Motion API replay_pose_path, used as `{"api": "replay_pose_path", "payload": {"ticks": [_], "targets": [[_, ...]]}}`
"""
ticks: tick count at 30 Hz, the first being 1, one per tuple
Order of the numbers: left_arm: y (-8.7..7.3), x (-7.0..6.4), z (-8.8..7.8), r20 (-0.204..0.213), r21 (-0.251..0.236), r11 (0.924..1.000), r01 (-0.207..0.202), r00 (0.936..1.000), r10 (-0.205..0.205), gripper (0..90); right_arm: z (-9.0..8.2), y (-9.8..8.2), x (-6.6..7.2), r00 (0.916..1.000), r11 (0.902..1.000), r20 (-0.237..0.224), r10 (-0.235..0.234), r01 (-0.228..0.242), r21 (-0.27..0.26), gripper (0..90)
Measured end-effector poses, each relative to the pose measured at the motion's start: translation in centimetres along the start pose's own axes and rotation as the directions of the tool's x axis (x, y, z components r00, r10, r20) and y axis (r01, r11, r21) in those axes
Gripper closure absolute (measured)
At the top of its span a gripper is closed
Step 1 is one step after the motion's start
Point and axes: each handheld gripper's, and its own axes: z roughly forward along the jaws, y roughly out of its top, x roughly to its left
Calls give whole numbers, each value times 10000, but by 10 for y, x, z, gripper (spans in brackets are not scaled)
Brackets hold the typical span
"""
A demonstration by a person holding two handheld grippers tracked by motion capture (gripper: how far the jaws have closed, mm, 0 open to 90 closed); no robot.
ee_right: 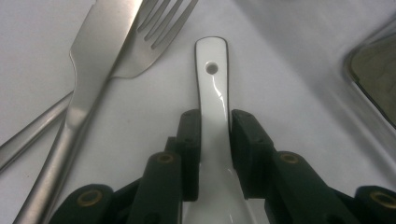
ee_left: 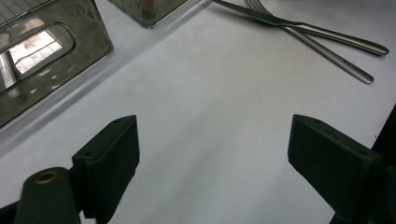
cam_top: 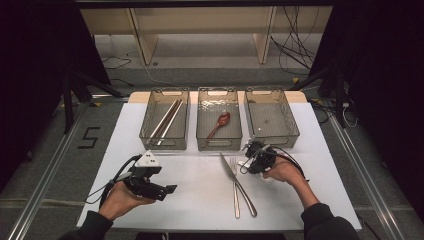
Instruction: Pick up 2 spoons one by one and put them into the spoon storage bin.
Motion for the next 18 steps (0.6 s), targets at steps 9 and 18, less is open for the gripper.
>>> {"api": "replay_pose_path", "payload": {"ticks": [9, 18], "targets": [[-1, 0, 0, -18, 1, 10000, -31, 10000, 31, 166, -6, -2, 0, 10000, 10000, -31, 60, -60, 19, 751], [-1, 1, 0, -107, 12, 10000, -55, 9999, 56, 174, -11, -4, -1, 9997, 9999, -236, 117, -116, 21, 754]]}}
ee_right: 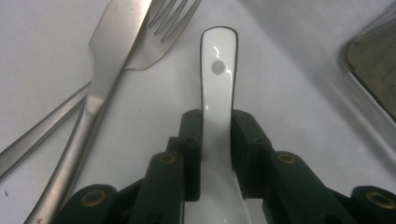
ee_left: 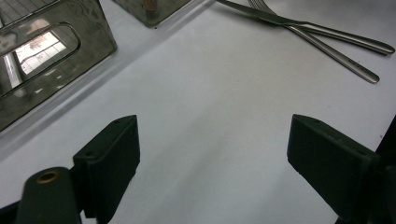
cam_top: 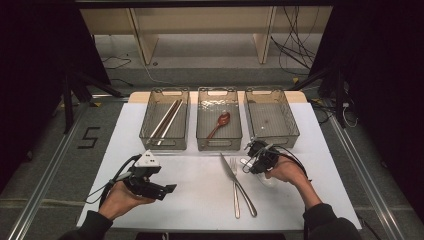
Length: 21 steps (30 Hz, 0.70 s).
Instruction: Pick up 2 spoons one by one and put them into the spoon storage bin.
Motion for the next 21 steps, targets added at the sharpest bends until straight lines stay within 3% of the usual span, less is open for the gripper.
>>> {"api": "replay_pose_path", "payload": {"ticks": [21], "targets": [[0, 2, -1, -42, -133, 9999, 79, 10000, -80, 180, -16, 0, -2, 9997, 9989, -125, 189, -195, -433, 759]]}}
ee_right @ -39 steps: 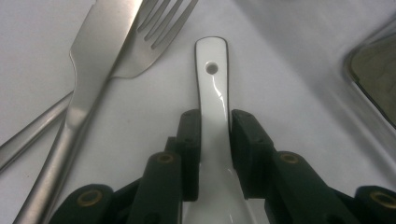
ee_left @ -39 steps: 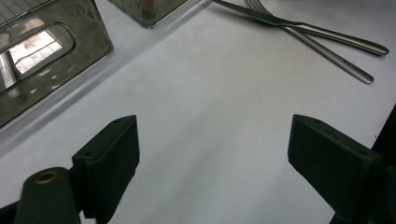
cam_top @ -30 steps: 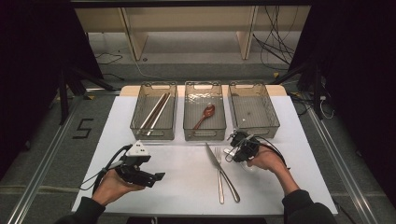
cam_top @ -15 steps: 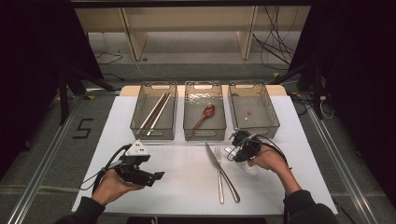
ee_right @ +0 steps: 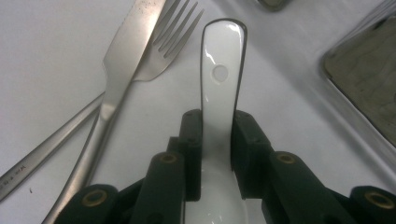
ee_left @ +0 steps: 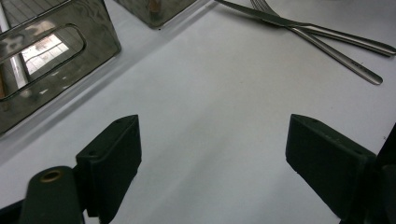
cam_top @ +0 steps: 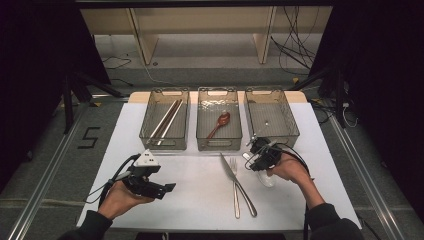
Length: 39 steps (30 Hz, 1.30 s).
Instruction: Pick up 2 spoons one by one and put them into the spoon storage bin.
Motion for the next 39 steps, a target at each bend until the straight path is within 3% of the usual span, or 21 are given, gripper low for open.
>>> {"api": "replay_pose_path", "payload": {"ticks": [13, 21, 31, 39], "targets": [[1, 1, -3, -30, -92, 10000, -19, 10000, 19, 182, -15, 0, -4, 9997, 9974, -105, 237, -244, -672, 762], [-1, 3, -5, -119, -170, 9998, 38, 9999, -40, 181, -36, 11, -8, 9991, 9882, -117, 400, -413, -1474, 762], [-5, 7, -9, -194, -163, 9998, 93, 9998, -96, 181, -63, 51, -19, 9988, 9712, 2, 488, -474, -2336, 763], [-7, 6, -12, -170, -392, 9992, 117, 9998, -124, 181, -66, 82, -27, 9978, 9642, 70, 662, -622, -2576, 763]]}}
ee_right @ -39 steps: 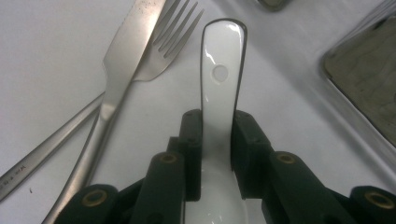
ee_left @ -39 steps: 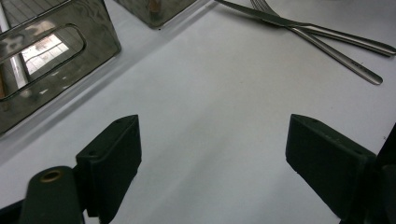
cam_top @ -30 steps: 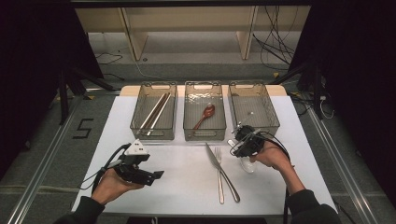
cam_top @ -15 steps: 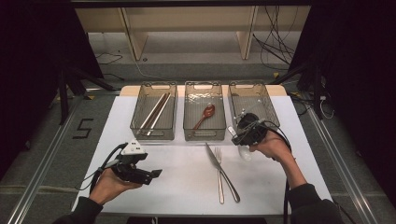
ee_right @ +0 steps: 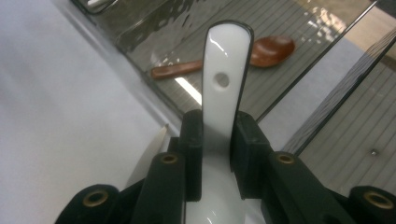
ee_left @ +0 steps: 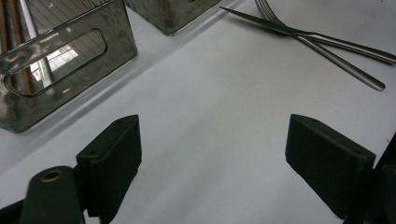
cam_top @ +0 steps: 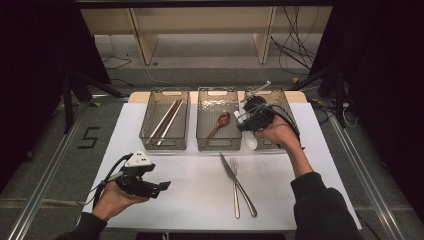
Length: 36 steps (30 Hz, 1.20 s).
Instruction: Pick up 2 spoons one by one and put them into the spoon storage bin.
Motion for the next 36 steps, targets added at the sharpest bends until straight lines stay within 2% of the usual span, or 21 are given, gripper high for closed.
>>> {"api": "replay_pose_path", "payload": {"ticks": [7, 21, 31, 36], "targets": [[0, 1, 1, -1, 14, 10000, 19, 10000, -19, 181, 7, 20, -7, 9995, 9996, -97, 299, -299, -19, 764], [-1, -1, 3, 94, 120, 9999, -85, 9999, 84, 181, 28, 61, -5, 9995, 9993, 37, 313, -314, 216, 764], [-2, -1, 3, 125, 103, 9999, -55, 9999, 53, 181, 51, 68, -3, 9988, 9982, 295, 378, -392, 461, 762], [-2, 0, 2, 147, 95, 9999, -44, 9999, 43, 181, 61, 68, -5, 9964, 9964, 612, 589, -625, 580, 746]]}}
